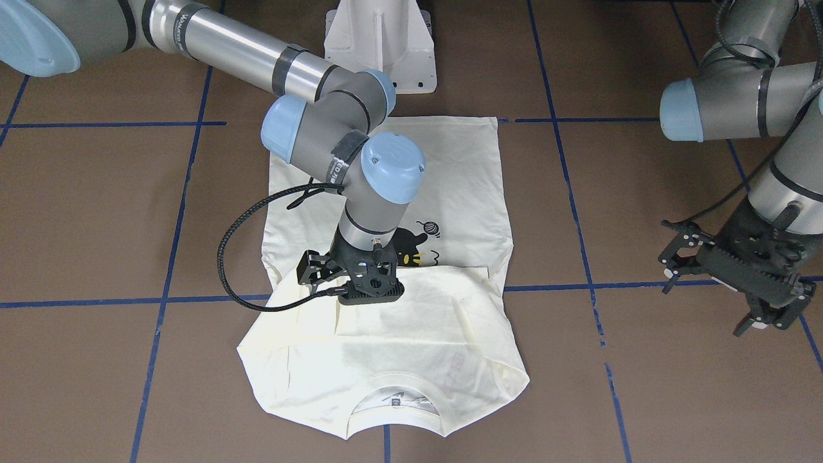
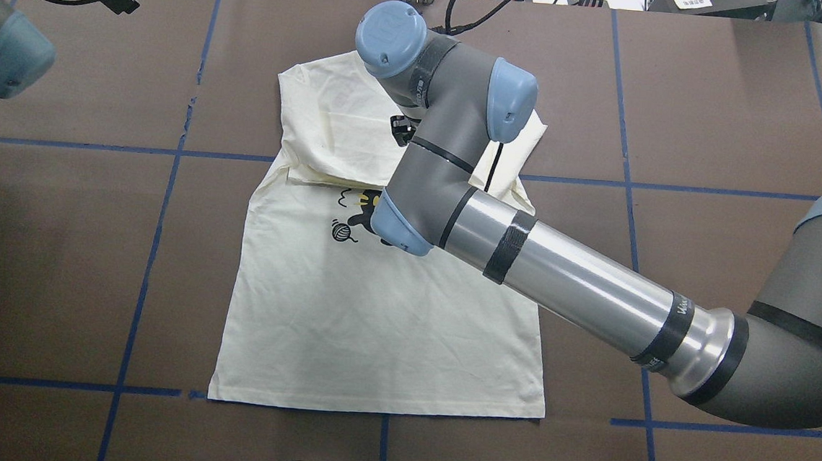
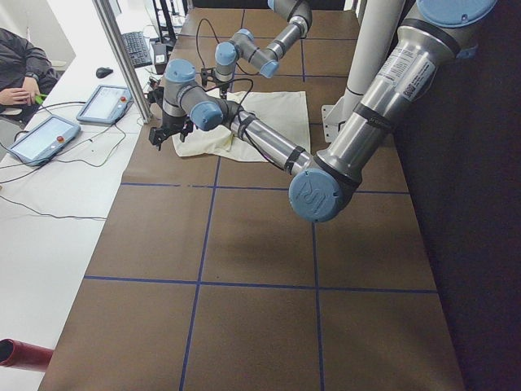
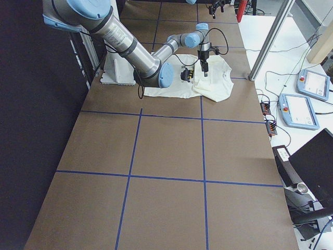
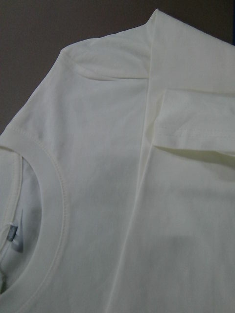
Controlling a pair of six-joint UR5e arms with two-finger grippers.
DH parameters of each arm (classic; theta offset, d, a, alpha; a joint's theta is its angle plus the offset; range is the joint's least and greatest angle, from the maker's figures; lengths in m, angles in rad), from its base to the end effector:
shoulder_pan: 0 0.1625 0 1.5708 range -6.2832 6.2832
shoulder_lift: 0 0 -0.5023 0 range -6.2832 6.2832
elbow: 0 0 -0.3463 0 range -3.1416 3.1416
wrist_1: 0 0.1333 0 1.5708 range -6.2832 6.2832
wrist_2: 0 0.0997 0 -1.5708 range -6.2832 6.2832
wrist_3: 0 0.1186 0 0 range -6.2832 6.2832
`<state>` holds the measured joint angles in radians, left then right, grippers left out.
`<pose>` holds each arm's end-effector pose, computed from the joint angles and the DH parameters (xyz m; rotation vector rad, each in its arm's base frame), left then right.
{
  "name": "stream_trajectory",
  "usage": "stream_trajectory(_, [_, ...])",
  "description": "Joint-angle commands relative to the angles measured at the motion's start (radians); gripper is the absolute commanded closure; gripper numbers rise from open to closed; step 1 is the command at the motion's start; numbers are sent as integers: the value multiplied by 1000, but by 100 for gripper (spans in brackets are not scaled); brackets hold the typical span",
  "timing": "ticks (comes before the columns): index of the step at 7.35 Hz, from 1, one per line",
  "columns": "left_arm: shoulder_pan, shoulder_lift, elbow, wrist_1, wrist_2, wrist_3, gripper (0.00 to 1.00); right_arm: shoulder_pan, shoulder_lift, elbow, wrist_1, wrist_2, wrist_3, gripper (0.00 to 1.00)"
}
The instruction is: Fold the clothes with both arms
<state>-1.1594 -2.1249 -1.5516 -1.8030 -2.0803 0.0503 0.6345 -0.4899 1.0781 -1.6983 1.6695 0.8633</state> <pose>0.2131 -0.6771 0.4185 0.6615 0.6208 0.6254 -0.6311 -0.6155 0.2681 0.2104 -0.4209 -0.0944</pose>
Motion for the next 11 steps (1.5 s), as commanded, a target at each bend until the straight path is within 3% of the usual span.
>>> stream_trajectory(1, [1, 2, 1, -1, 0, -9, 0, -27, 2, -58, 0, -19, -21, 0])
stream_trajectory(6, [1, 16, 4, -29, 0, -9, 0, -26, -10, -84, -11, -88, -114, 0])
stream_trajectory(9, [1, 16, -1, -29, 0, -10, 0, 5, -34, -57, -104, -106, -190, 0])
stream_trajectory(11, [1, 14, -4, -29, 0, -26, 0, 52, -167, 101, -174, -111, -300, 0])
